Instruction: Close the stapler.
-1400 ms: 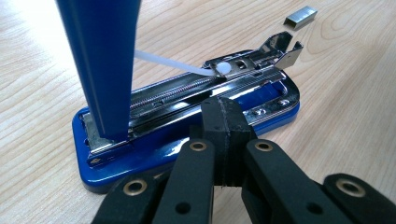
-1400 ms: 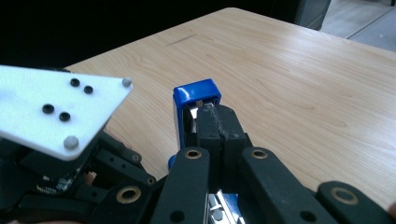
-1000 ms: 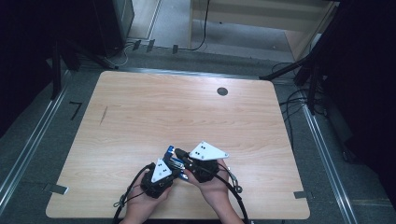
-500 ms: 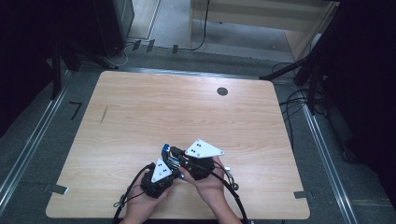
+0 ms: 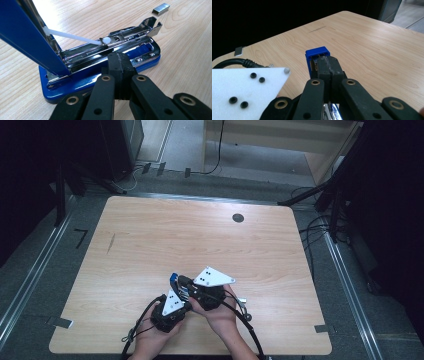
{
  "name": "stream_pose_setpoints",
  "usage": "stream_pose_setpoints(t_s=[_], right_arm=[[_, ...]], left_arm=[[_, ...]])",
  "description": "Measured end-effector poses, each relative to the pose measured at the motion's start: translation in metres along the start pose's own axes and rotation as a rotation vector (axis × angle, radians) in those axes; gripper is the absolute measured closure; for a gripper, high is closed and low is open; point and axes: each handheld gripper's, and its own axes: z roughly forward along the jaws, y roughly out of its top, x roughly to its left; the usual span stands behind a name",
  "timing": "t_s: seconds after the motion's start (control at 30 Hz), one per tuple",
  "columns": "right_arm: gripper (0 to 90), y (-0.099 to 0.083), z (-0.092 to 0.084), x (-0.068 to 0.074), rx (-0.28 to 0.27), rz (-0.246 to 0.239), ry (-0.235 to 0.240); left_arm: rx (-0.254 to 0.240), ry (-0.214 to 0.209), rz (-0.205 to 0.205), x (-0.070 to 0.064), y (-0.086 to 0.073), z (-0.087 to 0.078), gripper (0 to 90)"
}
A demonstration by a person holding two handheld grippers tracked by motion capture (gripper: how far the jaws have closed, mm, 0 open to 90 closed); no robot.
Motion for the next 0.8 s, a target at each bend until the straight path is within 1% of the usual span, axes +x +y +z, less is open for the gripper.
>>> stream_pose_setpoints(t_s=[0.53, 0.67, 0.7, 0.8], right_arm=[[90.0, 0.005, 0.010, 0.002, 0.012, -0.012, 0.012], [90.0, 0.005, 0.013, 0.000, 0.008, -0.008, 0.027], [90.0, 0.005, 0.014, -0.001, 0.006, -0.003, 0.039], [90.0, 0.005, 0.015, -0.002, 0.006, -0.001, 0.045]], left_arm=[[-0.002, -0.001, 0.002, 0.000, 0.000, 0.000, 90.0], [-0.002, 0.000, 0.003, 0.000, 0.000, 0.000, 90.0], [-0.001, 0.000, 0.000, 0.000, 0.000, 0.000, 90.0], [-0.002, -0.001, -0.001, 0.000, 0.000, 0.000, 90.0]])
